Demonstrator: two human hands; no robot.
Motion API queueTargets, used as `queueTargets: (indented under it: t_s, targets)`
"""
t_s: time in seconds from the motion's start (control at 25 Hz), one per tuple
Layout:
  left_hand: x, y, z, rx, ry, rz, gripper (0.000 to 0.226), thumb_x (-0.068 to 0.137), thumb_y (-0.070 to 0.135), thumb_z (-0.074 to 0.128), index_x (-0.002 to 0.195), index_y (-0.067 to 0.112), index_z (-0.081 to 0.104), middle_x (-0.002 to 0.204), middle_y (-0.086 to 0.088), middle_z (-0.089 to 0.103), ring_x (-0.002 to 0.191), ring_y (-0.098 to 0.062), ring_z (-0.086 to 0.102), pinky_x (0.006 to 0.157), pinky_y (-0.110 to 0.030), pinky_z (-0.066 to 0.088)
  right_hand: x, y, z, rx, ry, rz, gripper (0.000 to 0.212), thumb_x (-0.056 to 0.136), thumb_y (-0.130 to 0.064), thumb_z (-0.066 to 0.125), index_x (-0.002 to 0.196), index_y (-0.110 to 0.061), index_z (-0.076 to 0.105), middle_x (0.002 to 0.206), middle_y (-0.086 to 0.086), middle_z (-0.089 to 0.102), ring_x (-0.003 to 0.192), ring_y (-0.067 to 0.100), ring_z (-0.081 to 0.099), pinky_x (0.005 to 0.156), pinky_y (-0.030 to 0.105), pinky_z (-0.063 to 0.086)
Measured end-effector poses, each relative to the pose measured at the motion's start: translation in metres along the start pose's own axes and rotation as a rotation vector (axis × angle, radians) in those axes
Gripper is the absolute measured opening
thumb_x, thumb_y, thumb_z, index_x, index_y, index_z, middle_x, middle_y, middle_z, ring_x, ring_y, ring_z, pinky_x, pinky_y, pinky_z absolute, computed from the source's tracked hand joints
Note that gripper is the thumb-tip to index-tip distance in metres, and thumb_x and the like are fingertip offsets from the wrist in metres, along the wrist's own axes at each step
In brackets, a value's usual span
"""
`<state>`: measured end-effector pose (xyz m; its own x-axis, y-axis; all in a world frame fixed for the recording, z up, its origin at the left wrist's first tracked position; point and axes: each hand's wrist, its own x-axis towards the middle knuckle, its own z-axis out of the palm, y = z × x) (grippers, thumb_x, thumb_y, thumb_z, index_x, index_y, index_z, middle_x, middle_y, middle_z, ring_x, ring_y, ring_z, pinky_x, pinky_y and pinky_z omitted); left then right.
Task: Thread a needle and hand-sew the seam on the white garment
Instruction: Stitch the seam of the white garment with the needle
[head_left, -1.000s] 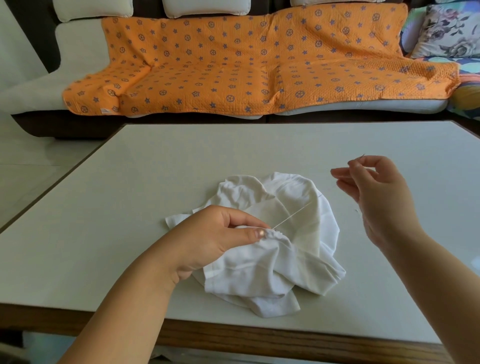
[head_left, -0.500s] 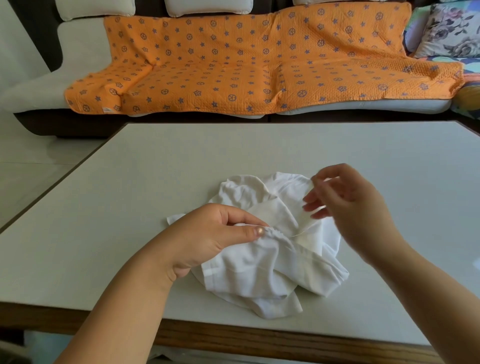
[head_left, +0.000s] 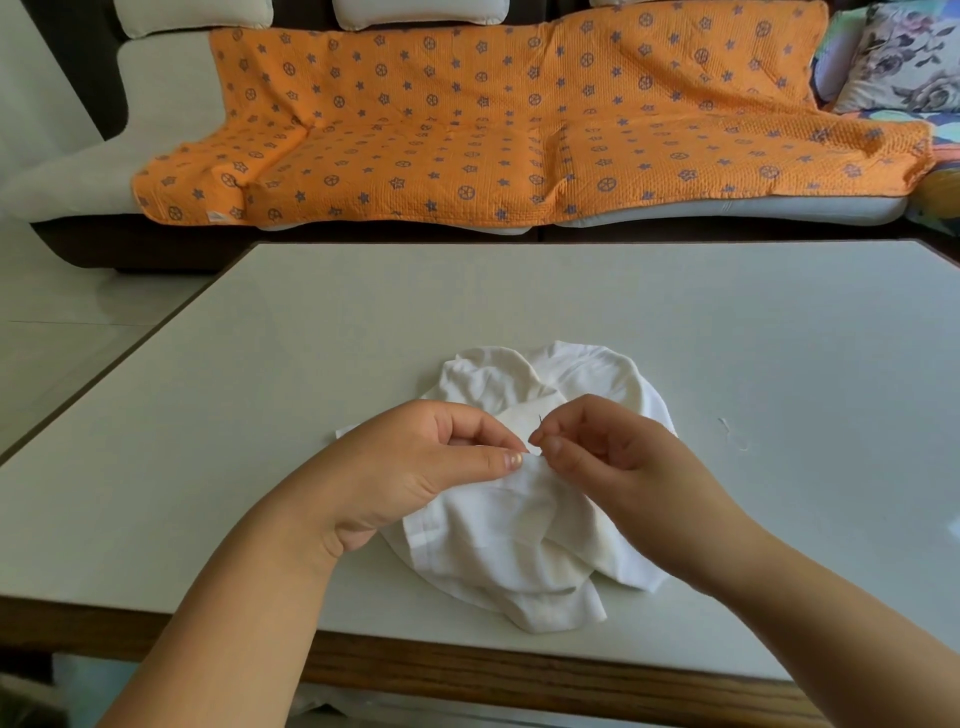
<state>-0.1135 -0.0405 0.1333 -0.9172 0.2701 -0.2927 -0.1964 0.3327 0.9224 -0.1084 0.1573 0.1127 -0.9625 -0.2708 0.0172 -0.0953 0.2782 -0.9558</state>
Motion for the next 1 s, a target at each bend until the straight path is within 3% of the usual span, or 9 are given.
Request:
queueTargets:
  t_s: [0.24,0.48,0.64,0.8,1.0]
  targets:
    - [0.0,0.002,-0.002,-0.006,0.04,0.015,0.007,0.083,0.016,0.072,0.086,0.02,0.078,0.09,0.0,0.077,0.091,-0.003,0.07,0.091,-0.019,0.044,0.001,-0.001,-0.012,-0.061,-0.073,0.046,0.016,0.092,-0.022,0.061,0.083,-0.031,0.071,0.071,0.013,0.052,0.066,0.013,0.045,0.059,0.019,0.037]
    - [0.0,0.003,-0.001,0.007,0.061,0.018,0.008,0.084,0.016,0.072,0.088,0.019,0.078,0.087,0.004,0.077,0.089,-0.001,0.069,0.093,-0.02,0.044,0.001,-0.001,-0.015,-0.068,-0.14,0.071,0.015,0.092,-0.022,0.063,0.083,-0.03,0.073,0.08,0.018,0.058,0.067,0.012,0.047,0.06,0.017,0.038]
    - [-0.001,0.004,-0.001,0.014,0.053,0.018,0.008,0.084,0.016,0.072,0.089,0.02,0.078,0.088,0.004,0.077,0.092,0.0,0.069,0.094,-0.019,0.044,0.0,0.0,-0.015,-0.044,-0.156,0.06,0.013,0.09,-0.024,0.064,0.084,-0.03,0.073,0.075,0.008,0.055,0.068,0.012,0.046,0.061,0.016,0.037]
    - [-0.002,0.004,0.0,0.018,0.028,0.015,0.009,0.084,0.017,0.072,0.091,0.018,0.077,0.092,0.002,0.077,0.096,-0.001,0.069,0.096,-0.019,0.043,0.0,0.001,-0.014,0.008,-0.179,0.055,0.011,0.09,-0.024,0.064,0.086,-0.028,0.073,0.077,0.006,0.056,0.071,0.014,0.046,0.068,0.025,0.038]
    - [-0.002,0.005,0.0,-0.015,0.002,0.017,0.011,0.078,0.018,0.074,0.089,0.017,0.076,0.089,-0.001,0.077,0.092,-0.005,0.071,0.09,-0.017,0.046,0.002,0.004,-0.013,0.138,-0.204,0.08,0.013,0.091,-0.015,0.063,0.084,-0.019,0.074,0.07,-0.005,0.063,0.065,0.005,0.053,0.064,0.016,0.044]
